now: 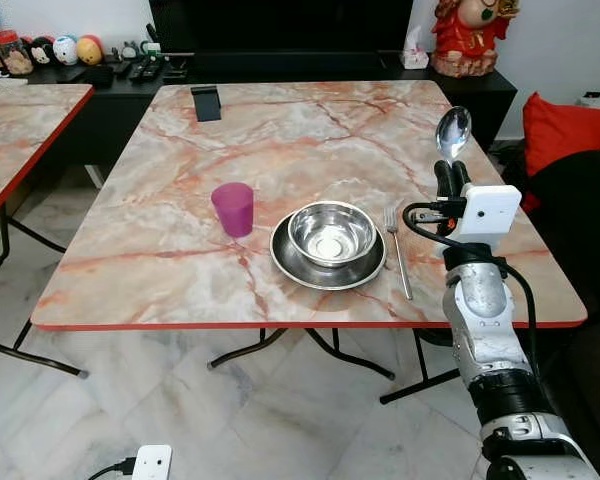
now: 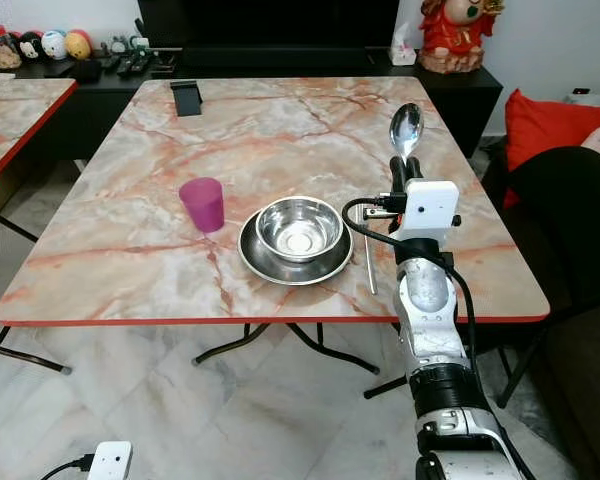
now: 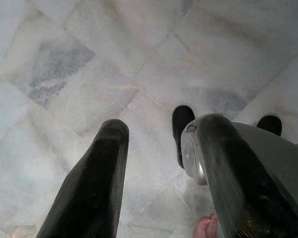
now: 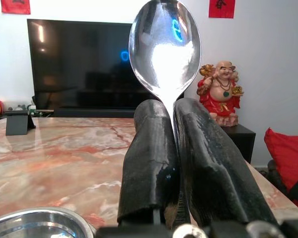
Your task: Setting the table
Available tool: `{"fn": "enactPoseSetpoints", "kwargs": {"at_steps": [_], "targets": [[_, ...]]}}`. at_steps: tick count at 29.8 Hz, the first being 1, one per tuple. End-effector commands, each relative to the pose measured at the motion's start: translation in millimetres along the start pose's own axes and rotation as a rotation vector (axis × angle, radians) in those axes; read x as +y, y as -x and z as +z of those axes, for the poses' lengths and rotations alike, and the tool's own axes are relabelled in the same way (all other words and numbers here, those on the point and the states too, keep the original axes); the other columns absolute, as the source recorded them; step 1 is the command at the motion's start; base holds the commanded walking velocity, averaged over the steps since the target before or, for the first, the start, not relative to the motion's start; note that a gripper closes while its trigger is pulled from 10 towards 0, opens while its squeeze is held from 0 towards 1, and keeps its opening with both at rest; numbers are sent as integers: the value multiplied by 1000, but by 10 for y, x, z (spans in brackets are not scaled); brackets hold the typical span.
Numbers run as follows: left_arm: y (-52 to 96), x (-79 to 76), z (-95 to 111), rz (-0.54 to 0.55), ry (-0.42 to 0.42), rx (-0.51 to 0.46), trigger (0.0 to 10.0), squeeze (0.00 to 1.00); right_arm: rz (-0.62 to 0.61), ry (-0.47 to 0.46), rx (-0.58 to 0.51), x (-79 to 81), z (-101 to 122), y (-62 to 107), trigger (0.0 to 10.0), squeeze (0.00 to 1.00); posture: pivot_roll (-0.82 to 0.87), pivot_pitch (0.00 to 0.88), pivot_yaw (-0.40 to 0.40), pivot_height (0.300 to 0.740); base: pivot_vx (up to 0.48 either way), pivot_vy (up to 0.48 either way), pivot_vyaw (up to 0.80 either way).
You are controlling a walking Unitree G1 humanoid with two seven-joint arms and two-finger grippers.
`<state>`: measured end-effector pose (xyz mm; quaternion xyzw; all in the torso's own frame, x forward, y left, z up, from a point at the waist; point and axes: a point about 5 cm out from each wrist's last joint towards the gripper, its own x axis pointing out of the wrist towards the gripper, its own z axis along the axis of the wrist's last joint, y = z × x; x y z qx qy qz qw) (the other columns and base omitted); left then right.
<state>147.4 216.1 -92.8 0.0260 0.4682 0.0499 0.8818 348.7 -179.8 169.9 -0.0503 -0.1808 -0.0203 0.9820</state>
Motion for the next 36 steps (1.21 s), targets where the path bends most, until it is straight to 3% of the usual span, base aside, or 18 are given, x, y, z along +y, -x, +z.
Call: {"fn": "enactPoseSetpoints", "kwargs": {"at_steps": [1, 6, 11, 23, 27, 36], "targets": [[13, 31, -49, 10, 10, 12, 10000, 0, -4, -3, -7, 4, 39, -49, 10000, 0, -35, 0, -14, 740, 0, 0, 0], [14, 78, -27, 13, -12, 4, 10000, 0, 14, -10, -12, 69, 47, -54, 10000, 0, -35, 0, -18, 740, 0, 0, 0], [2, 141, 82, 27, -14, -41, 10000, 0, 15, -11, -9, 66, 50, -72, 10000, 0, -33, 0, -19, 740, 0, -419, 0], [0, 136, 80, 20, -4, -34, 10000, 0, 17, 1, -5, 34, 46, -65, 10000, 0, -41, 0, -20, 740, 0, -28, 0], [-18, 66, 160, 8, -2, -68, 10000, 0, 15, 4, 1, 26, 37, -66, 10000, 0, -39, 0, -21, 740, 0, 0, 0], [0, 148, 58, 23, 19, -13, 10000, 0, -2, 0, 16, 40, 29, -86, 10000, 0, -37, 0, -19, 740, 0, 0, 0]]}}
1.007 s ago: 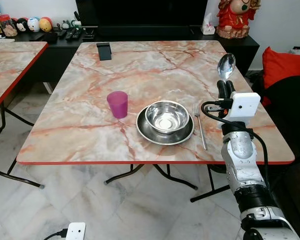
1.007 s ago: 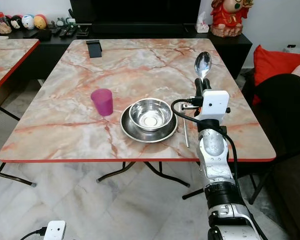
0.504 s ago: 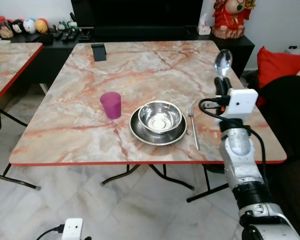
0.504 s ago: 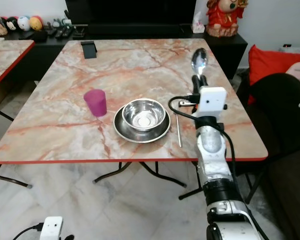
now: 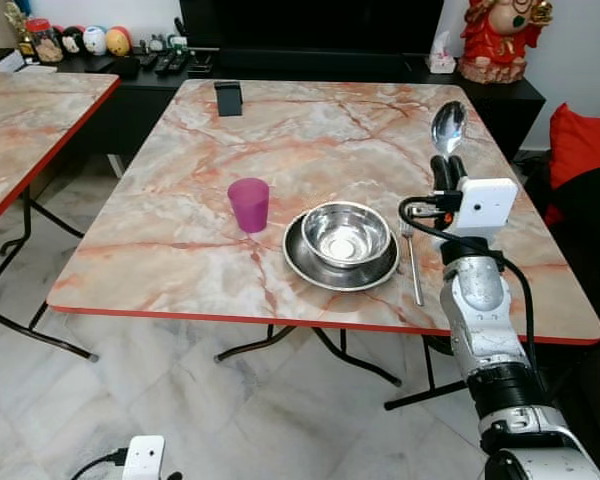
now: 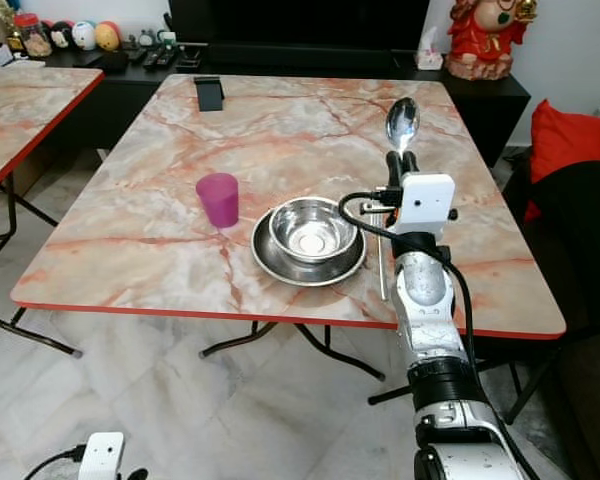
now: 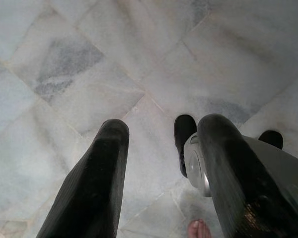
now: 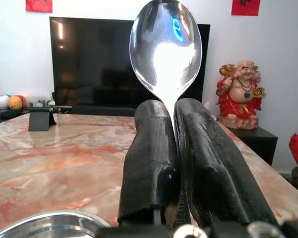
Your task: Setting the table
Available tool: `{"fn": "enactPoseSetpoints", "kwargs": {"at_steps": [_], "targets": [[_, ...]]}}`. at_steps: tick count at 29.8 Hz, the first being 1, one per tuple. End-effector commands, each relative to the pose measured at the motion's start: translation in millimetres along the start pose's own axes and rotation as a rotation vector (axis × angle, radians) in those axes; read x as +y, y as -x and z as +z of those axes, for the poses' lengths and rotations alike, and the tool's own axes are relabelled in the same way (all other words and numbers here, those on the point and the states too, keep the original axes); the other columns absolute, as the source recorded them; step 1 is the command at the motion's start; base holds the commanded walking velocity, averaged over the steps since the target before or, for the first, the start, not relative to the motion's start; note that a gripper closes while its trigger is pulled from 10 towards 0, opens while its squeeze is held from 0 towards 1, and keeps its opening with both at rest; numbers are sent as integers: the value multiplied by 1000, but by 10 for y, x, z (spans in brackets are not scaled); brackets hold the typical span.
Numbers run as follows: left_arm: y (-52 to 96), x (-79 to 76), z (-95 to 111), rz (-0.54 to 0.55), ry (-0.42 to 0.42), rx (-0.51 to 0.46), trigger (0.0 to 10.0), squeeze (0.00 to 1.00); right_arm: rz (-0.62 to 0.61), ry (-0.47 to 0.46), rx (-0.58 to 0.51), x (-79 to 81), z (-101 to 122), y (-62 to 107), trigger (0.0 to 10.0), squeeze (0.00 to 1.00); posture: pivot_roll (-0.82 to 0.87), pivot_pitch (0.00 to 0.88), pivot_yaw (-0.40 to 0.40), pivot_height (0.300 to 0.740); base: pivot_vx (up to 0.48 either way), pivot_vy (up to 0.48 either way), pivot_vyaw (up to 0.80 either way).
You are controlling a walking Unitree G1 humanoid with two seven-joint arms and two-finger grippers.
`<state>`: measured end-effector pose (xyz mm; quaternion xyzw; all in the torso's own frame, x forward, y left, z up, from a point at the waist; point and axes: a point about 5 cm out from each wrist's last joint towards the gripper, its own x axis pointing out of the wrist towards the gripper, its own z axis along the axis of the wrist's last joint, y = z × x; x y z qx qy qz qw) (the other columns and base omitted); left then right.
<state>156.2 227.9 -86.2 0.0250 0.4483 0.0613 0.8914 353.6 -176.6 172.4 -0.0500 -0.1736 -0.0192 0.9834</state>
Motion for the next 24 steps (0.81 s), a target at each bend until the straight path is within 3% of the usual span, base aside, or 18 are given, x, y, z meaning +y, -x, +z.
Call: {"fn": "enactPoseSetpoints", "kwargs": {"at_steps": [1, 19, 24], "targets": [[10, 31, -51, 4, 4, 30, 10000, 0, -5, 1, 0, 8, 21, -32, 10000, 0, -37, 0, -19, 740, 0, 0, 0], [22, 44, -100, 9, 4, 52, 10000, 0, -14, 13, -2, -36, 34, -45, 10000, 0, -34, 0, -16, 740, 303, 0, 0], [19, 37, -96, 5, -1, 54, 10000, 0, -16, 18, -8, -48, 52, -56, 10000, 0, -35, 0, -16, 740, 0, 0, 0]]}}
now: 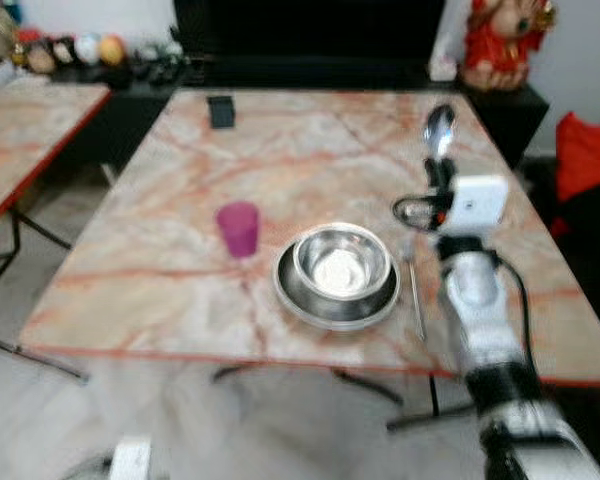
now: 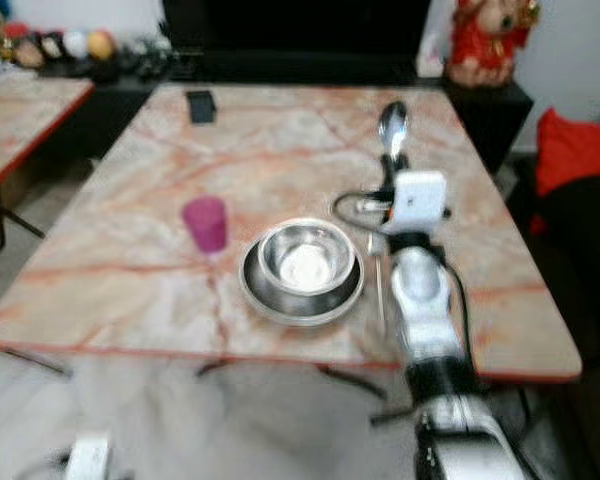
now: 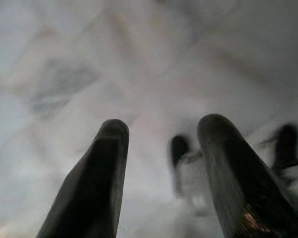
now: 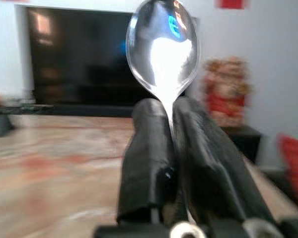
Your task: Setting the table
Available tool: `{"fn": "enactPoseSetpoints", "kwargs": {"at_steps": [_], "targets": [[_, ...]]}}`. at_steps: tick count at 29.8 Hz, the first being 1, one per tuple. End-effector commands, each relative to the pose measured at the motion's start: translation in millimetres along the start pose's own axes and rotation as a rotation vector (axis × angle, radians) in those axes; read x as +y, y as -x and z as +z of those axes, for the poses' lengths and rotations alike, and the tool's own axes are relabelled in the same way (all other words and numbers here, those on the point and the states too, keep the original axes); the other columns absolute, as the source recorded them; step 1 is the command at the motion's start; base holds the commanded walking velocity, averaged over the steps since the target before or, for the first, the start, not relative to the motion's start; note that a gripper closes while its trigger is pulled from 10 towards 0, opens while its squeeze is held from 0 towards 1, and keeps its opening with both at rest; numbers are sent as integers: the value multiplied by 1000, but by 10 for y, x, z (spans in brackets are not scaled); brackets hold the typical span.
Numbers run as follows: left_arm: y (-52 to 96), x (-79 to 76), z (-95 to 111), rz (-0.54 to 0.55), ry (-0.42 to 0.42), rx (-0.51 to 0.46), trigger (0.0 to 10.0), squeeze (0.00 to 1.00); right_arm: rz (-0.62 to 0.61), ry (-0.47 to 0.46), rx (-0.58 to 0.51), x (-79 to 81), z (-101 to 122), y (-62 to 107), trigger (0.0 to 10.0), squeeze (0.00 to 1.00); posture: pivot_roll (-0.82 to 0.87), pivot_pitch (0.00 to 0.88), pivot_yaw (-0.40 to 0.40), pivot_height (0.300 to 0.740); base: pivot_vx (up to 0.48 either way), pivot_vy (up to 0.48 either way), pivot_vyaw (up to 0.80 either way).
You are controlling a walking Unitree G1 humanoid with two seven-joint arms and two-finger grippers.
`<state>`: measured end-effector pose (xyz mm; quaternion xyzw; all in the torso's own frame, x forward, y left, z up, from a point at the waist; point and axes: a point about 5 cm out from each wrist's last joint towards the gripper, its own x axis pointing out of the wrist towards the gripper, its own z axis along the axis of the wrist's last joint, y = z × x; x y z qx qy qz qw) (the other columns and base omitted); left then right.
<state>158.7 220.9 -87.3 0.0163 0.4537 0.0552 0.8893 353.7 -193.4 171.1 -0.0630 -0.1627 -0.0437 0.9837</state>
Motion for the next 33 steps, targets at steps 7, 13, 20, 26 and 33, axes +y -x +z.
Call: {"fn": "enactPoseSetpoints", "kwargs": {"at_steps": [7, 13, 20, 26, 33], "targets": [[34, 97, -114, 20, -10, 44, 10000, 0, 31, 10, -8, 74, 50, 17, 10000, 0, -38, 0, -16, 740, 0, 0, 0], [37, 93, -128, 18, -11, 48, 10000, 0, 26, 53, 62, -3, -64, 136, 10000, 0, -52, 0, -18, 740, 0, 0, 0], [37, 72, -141, 7, -24, 55, 10000, 0, 2, 68, 294, -114, -372, 297, 10000, 0, -64, 0, -15, 740, 0, 0, 0], [34, 60, -127, 1, -23, 49, 10000, 0, 87, 72, 473, 56, -585, 362, 10000, 0, -57, 0, -16, 740, 0, 0, 0], [40, 68, -146, 5, -24, 51, 10000, 0, 40, -62, 570, 122, -646, 393, 10000, 0, -51, 0, -19, 740, 0, 0, 0]]}}
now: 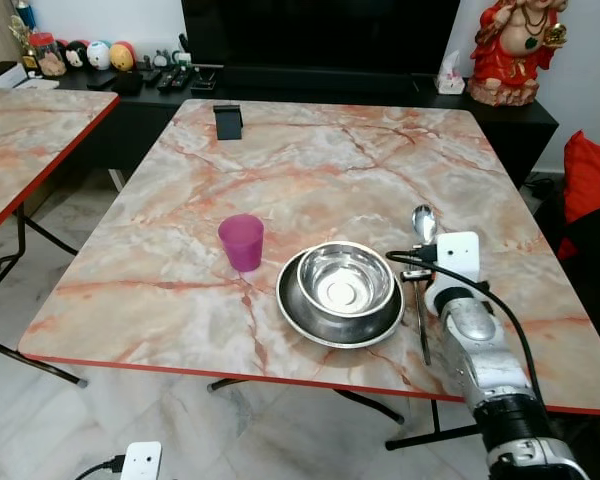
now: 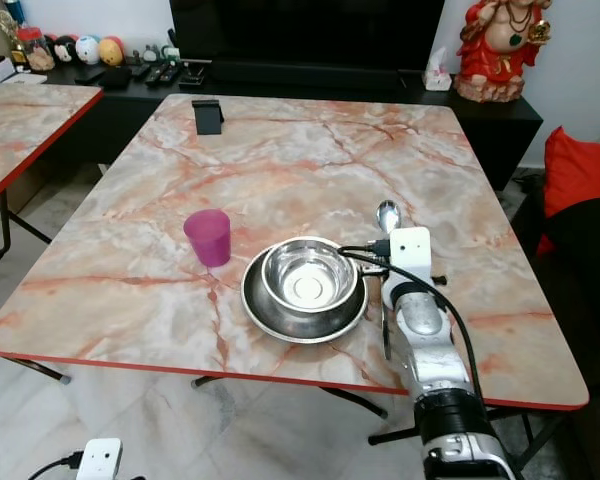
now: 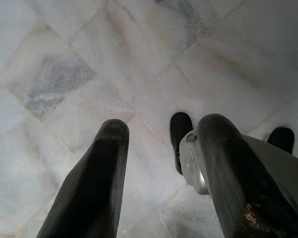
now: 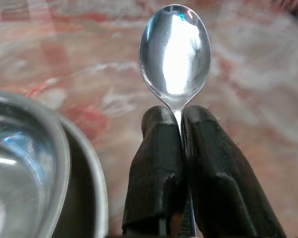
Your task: Setting the table
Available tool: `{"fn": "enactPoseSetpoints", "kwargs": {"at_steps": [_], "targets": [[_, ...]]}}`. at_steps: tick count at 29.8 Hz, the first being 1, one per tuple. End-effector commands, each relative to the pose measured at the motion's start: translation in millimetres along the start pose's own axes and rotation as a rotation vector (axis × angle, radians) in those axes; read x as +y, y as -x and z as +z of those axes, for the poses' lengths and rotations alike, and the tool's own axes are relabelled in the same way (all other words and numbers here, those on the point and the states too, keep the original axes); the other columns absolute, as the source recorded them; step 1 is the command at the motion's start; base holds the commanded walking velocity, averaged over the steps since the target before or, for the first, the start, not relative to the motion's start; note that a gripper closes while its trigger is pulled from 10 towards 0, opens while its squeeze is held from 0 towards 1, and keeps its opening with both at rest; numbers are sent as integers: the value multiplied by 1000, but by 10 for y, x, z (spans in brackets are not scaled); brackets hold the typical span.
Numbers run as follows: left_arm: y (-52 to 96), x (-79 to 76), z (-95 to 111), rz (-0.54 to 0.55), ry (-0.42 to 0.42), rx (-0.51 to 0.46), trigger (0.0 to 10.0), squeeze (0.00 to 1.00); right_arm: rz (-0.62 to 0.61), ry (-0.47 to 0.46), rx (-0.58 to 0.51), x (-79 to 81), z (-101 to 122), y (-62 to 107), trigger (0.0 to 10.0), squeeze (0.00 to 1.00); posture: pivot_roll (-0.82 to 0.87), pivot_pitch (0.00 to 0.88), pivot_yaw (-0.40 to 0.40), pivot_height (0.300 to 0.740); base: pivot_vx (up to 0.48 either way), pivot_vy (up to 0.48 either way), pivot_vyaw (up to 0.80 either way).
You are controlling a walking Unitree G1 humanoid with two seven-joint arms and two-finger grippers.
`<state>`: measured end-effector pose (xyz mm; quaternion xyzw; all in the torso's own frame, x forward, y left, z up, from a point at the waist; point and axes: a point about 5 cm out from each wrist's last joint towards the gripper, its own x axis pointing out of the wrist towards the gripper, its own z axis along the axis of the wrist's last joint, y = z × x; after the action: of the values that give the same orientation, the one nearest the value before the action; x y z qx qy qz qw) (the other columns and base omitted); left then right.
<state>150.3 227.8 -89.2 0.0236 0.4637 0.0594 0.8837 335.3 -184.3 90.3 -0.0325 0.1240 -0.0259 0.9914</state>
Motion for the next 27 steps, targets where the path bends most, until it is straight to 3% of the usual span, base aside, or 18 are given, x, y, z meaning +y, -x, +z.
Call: {"fn": "enactPoseSetpoints", "kwargs": {"at_steps": [1, 13, 21, 27], "targets": [[13, -7, -70, -9, -14, 29, 10000, 0, -16, -24, -5, -38, 60, -15, 10000, 0, -51, 0, -19, 740, 0, 0, 0], [5, -28, -51, -13, -14, 30, 10000, 0, -65, -7, 32, -183, 59, -26, 10000, 0, -53, 0, -20, 740, 0, 0, 0], [-8, -53, -21, -16, -16, 35, 10000, 0, -118, -12, 145, -335, -44, 19, 10000, 0, -61, 0, -17, 740, 0, 0, 0], [-24, -113, 16, -21, -16, 35, 10000, 0, -109, -92, 204, -307, -96, 23, 10000, 0, -57, 0, -19, 740, 0, 0, 0]]}}
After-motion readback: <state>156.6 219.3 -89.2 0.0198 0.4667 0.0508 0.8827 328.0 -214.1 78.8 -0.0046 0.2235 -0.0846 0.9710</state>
